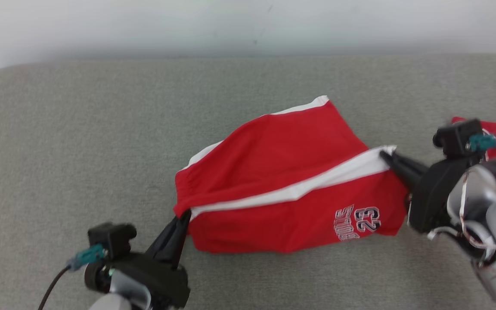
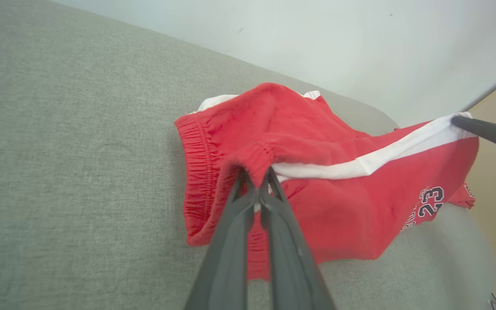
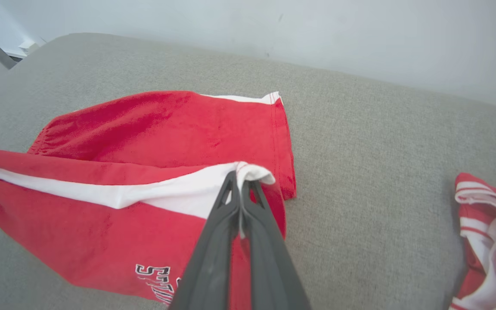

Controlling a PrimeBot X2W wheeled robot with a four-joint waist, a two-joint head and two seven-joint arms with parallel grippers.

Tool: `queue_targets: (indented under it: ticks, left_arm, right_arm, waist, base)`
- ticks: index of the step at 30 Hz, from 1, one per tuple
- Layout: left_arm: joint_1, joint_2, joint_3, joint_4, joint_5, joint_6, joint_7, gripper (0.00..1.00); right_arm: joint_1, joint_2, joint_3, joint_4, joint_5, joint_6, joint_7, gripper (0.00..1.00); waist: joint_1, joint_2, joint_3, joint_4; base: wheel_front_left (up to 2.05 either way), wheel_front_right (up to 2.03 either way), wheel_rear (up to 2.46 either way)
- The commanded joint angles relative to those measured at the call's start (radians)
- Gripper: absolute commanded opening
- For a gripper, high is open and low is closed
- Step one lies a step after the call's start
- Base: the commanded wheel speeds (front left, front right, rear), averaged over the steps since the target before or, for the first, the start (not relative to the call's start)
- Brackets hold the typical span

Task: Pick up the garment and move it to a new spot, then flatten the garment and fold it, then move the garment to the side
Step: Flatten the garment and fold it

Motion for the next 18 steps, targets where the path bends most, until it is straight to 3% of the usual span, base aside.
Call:
queue_targets:
  ticks: [1, 13, 18]
  left_arm:
    - [-0.036, -0.021, 0.001, 0.021, -0.005, 0.001, 0.009, 0.00]
    - [-0.274, -0.145, 0.038, 0.210, 0.005, 0.024, -0.039, 0.00]
    - [-0.324, -0.177, 0.034, 0.267, 0.006, 0.008, -0.052, 0.00]
  right_arm:
    - [-0.046, -0.025, 0.017, 0.041, 0.001, -0.002, -0.018, 0.00]
    - [-0.395, -0.016, 0.141, 0.357, 0.005, -0.002, -0.194, 0.00]
    - [-0.467, 0.003, 0.170, 0.460, -0.006, -0.002, -0.249, 0.00]
  waist:
    - [-0.0001, -0.0001, 0.050, 0.050]
    - [-0.0001, -0.0001, 0.163, 0.133]
    - [-0.0001, -0.0001, 0.187, 0.148]
  base:
    - [0.00, 0.00, 0.00]
    - [0.00, 0.00, 0.00]
    - [0.00, 0.00, 0.00]
